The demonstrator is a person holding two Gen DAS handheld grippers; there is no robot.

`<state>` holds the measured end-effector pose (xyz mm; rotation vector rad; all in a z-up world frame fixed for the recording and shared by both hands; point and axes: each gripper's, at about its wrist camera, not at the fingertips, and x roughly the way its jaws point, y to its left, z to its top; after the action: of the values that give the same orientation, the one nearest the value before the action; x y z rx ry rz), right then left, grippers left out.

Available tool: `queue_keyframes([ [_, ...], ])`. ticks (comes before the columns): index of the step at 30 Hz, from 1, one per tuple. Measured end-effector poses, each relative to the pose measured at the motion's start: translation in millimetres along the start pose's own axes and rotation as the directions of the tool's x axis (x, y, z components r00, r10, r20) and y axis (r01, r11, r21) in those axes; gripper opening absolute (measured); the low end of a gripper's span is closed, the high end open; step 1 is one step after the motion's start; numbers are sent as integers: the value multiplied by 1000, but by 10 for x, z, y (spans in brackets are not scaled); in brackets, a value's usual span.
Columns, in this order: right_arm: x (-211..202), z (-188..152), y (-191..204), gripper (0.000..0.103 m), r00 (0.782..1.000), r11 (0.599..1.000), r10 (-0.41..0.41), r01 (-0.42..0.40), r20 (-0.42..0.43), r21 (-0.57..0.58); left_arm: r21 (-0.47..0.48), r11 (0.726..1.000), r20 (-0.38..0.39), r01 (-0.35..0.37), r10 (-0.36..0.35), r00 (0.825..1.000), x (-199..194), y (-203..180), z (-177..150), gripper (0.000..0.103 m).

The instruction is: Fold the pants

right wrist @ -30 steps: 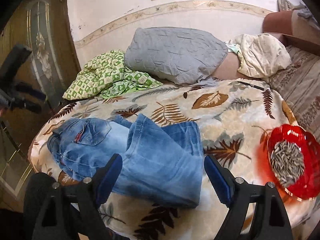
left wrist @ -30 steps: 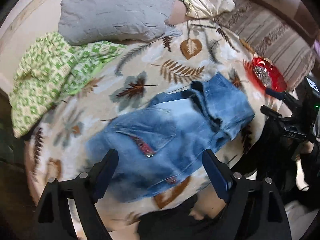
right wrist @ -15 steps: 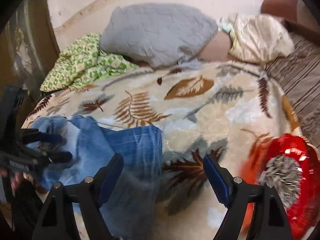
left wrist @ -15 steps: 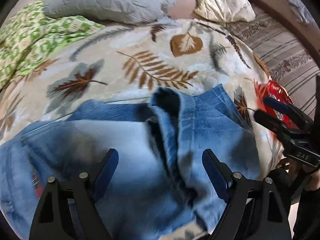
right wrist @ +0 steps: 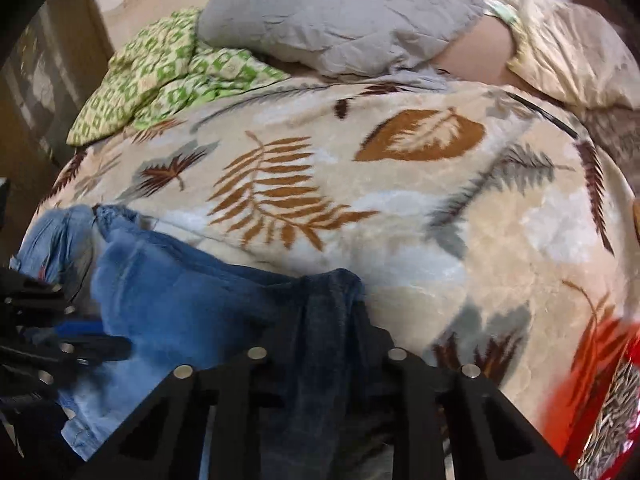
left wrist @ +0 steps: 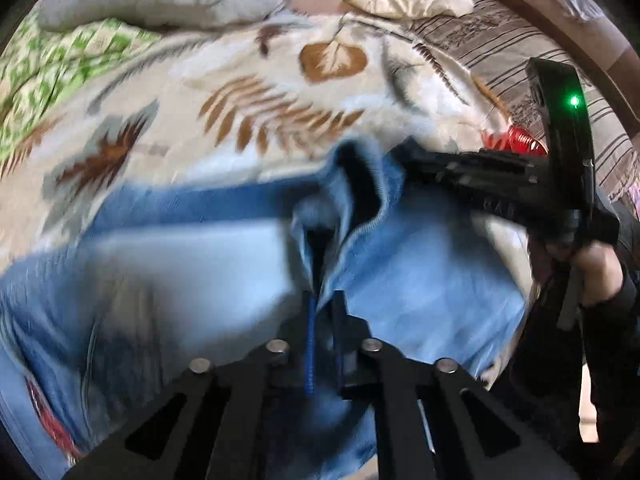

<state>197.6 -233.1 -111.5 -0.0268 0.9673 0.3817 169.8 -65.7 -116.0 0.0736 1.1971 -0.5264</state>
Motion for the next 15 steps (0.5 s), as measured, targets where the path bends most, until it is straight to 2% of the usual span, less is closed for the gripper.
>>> queue_keyframes([
  [1, 18, -14, -29, 24, 1000, 1000, -3, 3, 0, 12, 3, 1000, -20, -24, 24, 1000, 50, 42, -62, 0],
  [5, 84, -33, -155, 24, 1000, 996, 13, -13, 1, 92, -56, 998, -6, 29, -29, 1000, 86, 190, -133, 1],
  [8, 36, -19, -156, 29, 999, 996, 40, -40, 10, 81, -28, 1000, 8, 2, -2, 1000, 47, 125, -105, 1],
  [9, -28, -19, -171, 34, 999, 995, 51, -52, 12, 91, -32, 999, 14, 2, -2, 1000, 14, 112, -105, 3],
  [11, -173, -49, -179, 58, 999, 994, 43, -45, 22, 103, -43, 999, 38, -13, 14, 999, -79, 95, -104, 12],
  [12, -302, -90, -180, 76, 998, 994, 35, -41, 53, 105, -46, 999, 54, -24, 26, 998, -141, 81, -103, 28],
  [13, -408, -132, -177, 80, 996, 994, 30, -38, 83, 105, -49, 998, 64, -34, 37, 997, -184, 72, -95, 56],
  [15, -607, -219, -159, 80, 994, 995, 25, -35, 107, 92, -62, 995, 99, -78, 84, 992, -299, 50, -83, 78],
])
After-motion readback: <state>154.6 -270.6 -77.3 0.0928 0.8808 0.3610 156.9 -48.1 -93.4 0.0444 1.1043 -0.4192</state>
